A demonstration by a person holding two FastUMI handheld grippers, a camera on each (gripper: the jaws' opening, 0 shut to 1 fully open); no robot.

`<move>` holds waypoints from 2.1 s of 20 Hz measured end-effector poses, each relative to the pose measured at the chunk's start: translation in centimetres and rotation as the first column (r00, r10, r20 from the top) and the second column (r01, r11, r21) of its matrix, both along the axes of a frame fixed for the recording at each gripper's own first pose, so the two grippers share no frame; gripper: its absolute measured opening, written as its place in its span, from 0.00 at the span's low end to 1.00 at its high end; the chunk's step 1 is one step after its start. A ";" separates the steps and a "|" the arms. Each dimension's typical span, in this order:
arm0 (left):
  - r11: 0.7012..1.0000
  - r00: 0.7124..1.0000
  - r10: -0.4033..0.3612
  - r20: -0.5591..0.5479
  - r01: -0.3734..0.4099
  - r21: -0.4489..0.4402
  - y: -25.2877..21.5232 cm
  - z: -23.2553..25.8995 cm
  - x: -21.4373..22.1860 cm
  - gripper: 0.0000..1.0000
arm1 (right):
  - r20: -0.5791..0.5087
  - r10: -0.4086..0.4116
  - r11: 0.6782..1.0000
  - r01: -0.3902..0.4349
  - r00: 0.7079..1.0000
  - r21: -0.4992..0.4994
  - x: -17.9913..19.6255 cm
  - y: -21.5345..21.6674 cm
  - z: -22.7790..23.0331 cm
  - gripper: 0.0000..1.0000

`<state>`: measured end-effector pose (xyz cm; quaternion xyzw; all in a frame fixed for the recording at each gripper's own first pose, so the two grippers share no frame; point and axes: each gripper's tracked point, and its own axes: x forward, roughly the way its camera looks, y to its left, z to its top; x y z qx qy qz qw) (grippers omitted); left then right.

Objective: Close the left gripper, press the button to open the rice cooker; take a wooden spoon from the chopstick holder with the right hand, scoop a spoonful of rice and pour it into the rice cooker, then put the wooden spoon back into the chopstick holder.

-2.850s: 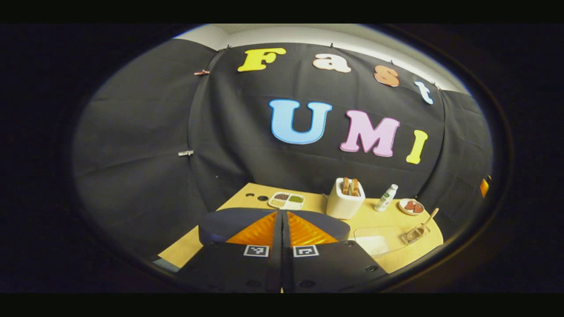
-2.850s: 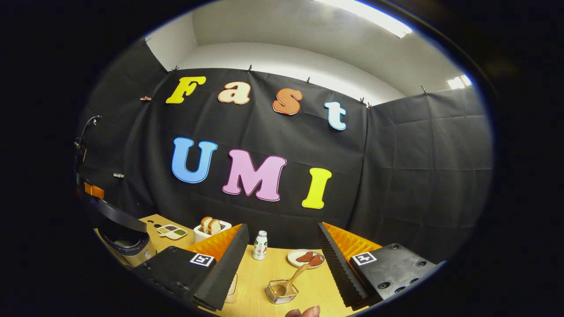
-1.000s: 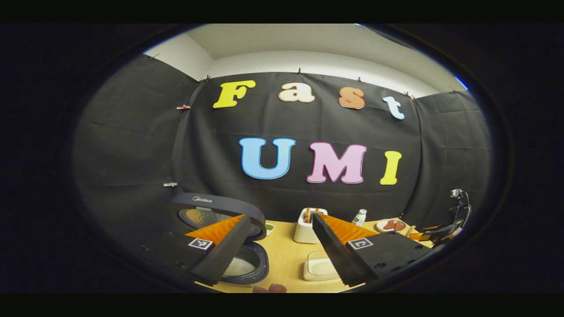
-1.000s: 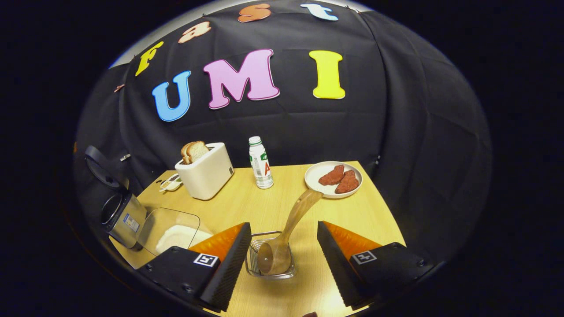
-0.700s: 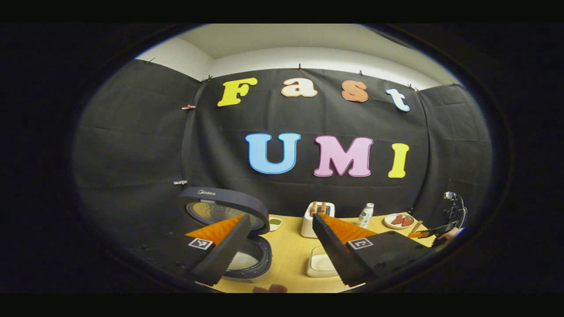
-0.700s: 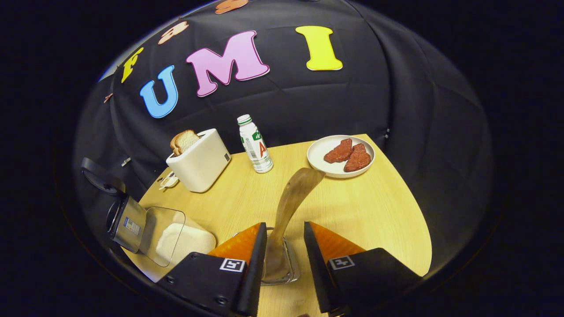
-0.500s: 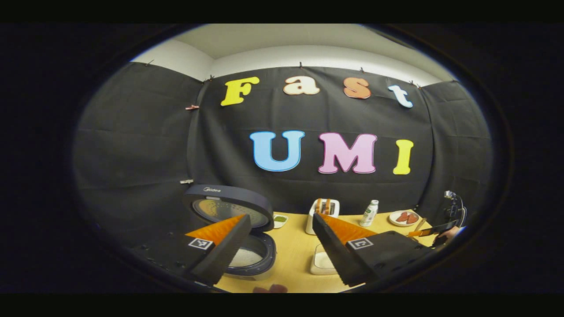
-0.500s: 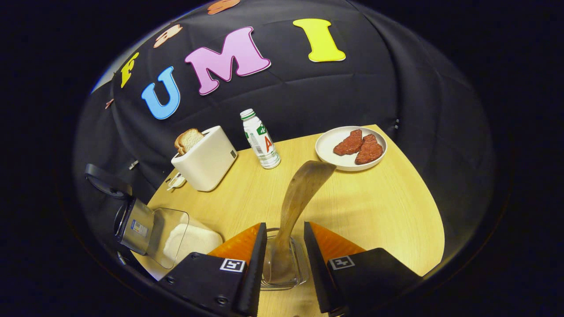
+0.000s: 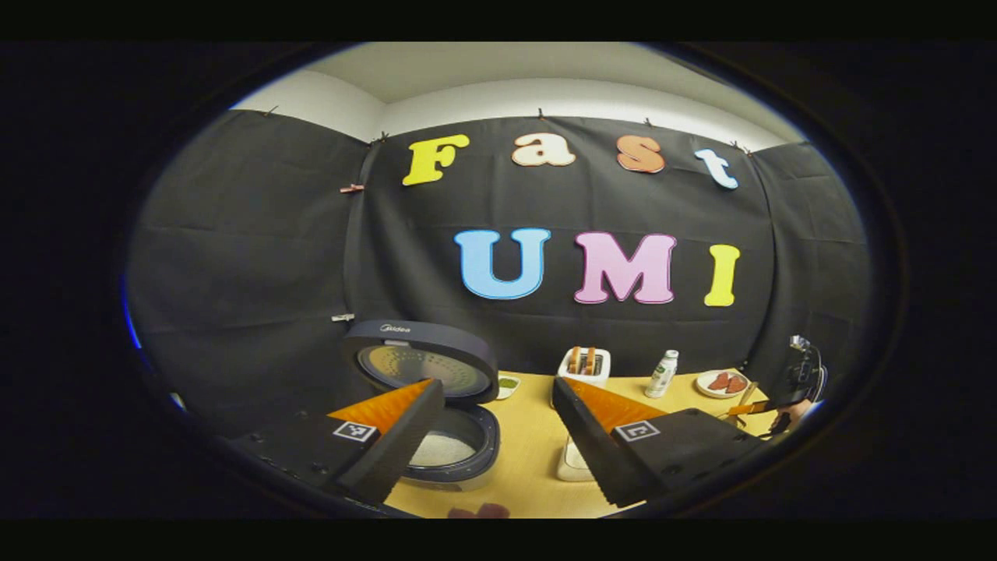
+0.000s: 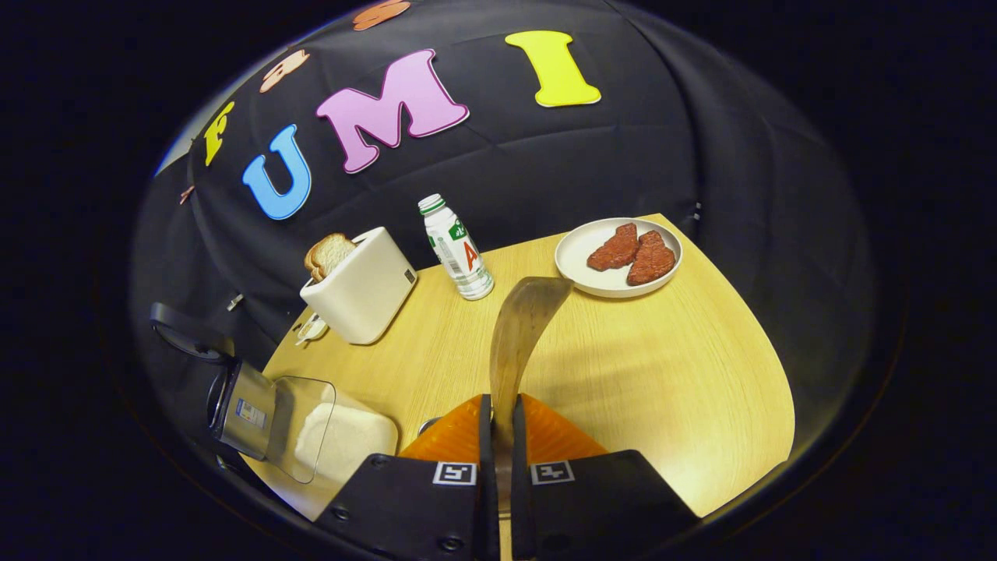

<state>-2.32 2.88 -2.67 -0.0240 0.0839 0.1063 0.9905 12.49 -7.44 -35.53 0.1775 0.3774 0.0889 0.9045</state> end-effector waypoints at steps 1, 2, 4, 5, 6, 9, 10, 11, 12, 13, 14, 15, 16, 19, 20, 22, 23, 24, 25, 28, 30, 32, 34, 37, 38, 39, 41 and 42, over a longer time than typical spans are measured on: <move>1.000 1.000 -0.001 0.000 0.001 -0.001 0.2 -0.1 -0.1 0.95 | 0.004 -0.008 1.000 0.008 1.000 -0.003 -0.1 -0.1 0.1 0.11; 1.000 1.000 -0.001 -0.002 0.001 -0.003 0.4 -0.2 -0.2 0.95 | 0.004 -0.013 1.000 0.013 1.000 -0.004 -0.3 -0.2 0.2 0.11; 1.000 1.000 -0.001 -0.008 0.001 -0.009 0.9 -0.6 -0.5 0.95 | 0.000 -0.028 1.000 0.028 1.000 -0.003 -0.4 -0.3 0.3 0.11; 1.000 1.000 0.000 -0.007 0.000 -0.012 1.1 -0.7 -0.7 0.95 | 0.000 -0.034 0.999 0.034 0.999 -0.007 -0.3 -0.4 0.3 0.11; 1.000 1.000 0.002 -0.009 -0.002 -0.016 1.5 -0.7 -0.8 0.95 | 0.003 -0.041 0.999 0.041 0.999 -0.016 -0.4 -0.5 0.2 0.11; 1.000 1.000 0.005 -0.016 -0.005 -0.011 2.1 -1.2 -1.3 0.95 | 0.027 -0.066 0.997 0.067 0.997 -0.041 -0.5 -0.5 0.5 0.13; 1.000 1.000 0.004 -0.022 -0.004 -0.007 2.4 -1.3 -1.4 0.95 | 0.037 -0.075 0.996 0.076 0.997 -0.050 -0.5 -0.6 0.5 0.13; 1.000 1.000 0.004 -0.027 -0.005 -0.003 2.5 -1.5 -1.5 0.95 | 0.046 -0.086 0.994 0.089 0.995 -0.056 -0.5 -0.8 0.5 0.14; 1.000 1.000 0.006 -0.028 -0.006 0.000 2.8 -1.5 -1.5 0.95 | 0.055 -0.097 0.993 0.100 0.994 -0.061 -0.5 -0.8 0.5 0.13; 1.000 1.000 0.008 -0.028 -0.008 0.001 3.0 -1.3 -1.6 0.95 | 0.061 -0.101 0.993 0.105 0.993 -0.059 -0.6 -0.8 0.6 0.13; 1.000 1.000 0.008 -0.029 -0.008 0.001 3.0 -1.5 -1.6 0.95 | 0.072 -0.105 0.992 0.110 0.992 -0.061 -0.8 -0.8 1.1 0.13; 1.000 0.999 0.006 -0.031 -0.006 0.003 3.0 -1.4 -1.6 0.95 | 0.089 -0.101 0.993 0.106 0.991 -0.053 -0.8 -0.6 1.6 0.14; 1.000 0.999 0.002 -0.032 -0.001 0.007 3.0 -1.5 -1.5 0.95 | 0.112 -0.095 0.993 0.102 0.989 -0.055 -0.5 -0.5 1.9 0.14; 1.000 0.999 -0.011 -0.031 0.011 0.009 2.9 -1.5 -1.3 0.95 | 0.096 -0.079 0.995 0.084 0.992 -0.051 -0.8 -0.2 1.8 0.13; 1.000 0.999 -0.015 -0.031 0.015 0.005 2.8 -1.6 -1.2 0.95 | 0.105 -0.078 0.996 0.083 0.991 -0.043 -0.7 -0.3 2.4 0.11; 1.000 0.999 -0.024 -0.029 0.024 0.000 2.9 -1.8 -0.9 0.95 | 0.131 -0.083 0.995 0.089 0.988 -0.040 -0.6 -0.6 3.6 0.11; 1.000 0.999 -0.031 -0.026 0.031 -0.001 2.9 -1.8 -0.8 0.95 | 0.143 -0.090 0.995 0.096 0.986 -0.036 -0.5 -0.7 4.5 0.11; 0.999 0.999 -0.035 -0.020 0.035 -0.002 2.9 -1.9 -0.7 0.95 | 0.159 -0.095 0.994 0.102 0.983 -0.036 -0.4 -0.7 5.5 0.11; 0.999 0.999 -0.039 -0.015 0.039 -0.006 3.2 -1.8 -0.6 0.95 | 0.184 -0.099 0.993 0.109 0.978 -0.043 -0.2 -0.7 6.7 0.11; 0.998 0.999 -0.053 -0.001 0.053 -0.033 4.0 -2.1 -0.1 0.95 | 0.239 -0.108 0.991 0.123 0.965 -0.050 0.0 0.0 9.7 0.11; 0.997 0.998 -0.059 0.009 0.059 -0.041 4.9 -2.2 0.1 0.95 | 0.265 -0.111 0.991 0.125 0.958 -0.039 0.1 1.4 11.5 0.10; 0.997 0.998 -0.068 0.016 0.069 -0.045 5.8 -2.4 0.4 0.95 | 0.290 -0.098 0.994 0.108 0.952 -0.017 -0.3 3.8 13.5 0.11; 0.996 0.997 -0.076 0.023 0.077 -0.049 6.7 -2.6 0.7 0.95 | 0.316 -0.065 0.998 0.067 0.946 0.006 -0.9 7.3 15.4 0.10; 0.994 0.995 -0.091 0.031 0.093 -0.061 7.8 -3.0 1.1 0.95 | 0.339 -0.006 1.000 -0.001 0.941 0.021 -1.6 12.9 17.0 0.10; 0.993 0.995 -0.094 0.032 0.096 -0.064 8.3 -3.3 1.3 0.95 | 0.346 0.022 1.000 -0.027 0.938 0.008 -1.8 14.6 17.1 0.10; 0.993 0.995 -0.097 0.032 0.098 -0.066 8.7 -3.4 1.4 0.95 | 0.346 0.052 0.999 -0.050 0.937 -0.016 -2.0 16.1 16.9 0.10; 0.992 0.994 -0.101 0.034 0.104 -0.072 9.6 -3.6 1.7 0.95 | 0.339 0.107 0.993 -0.084 0.934 -0.084 -2.4 18.6 15.6 0.10; 0.992 0.994 -0.104 0.034 0.106 -0.075 10.0 -3.8 1.8 0.95 | 0.330 0.132 0.987 -0.095 0.935 -0.128 -2.5 19.4 14.6 0.10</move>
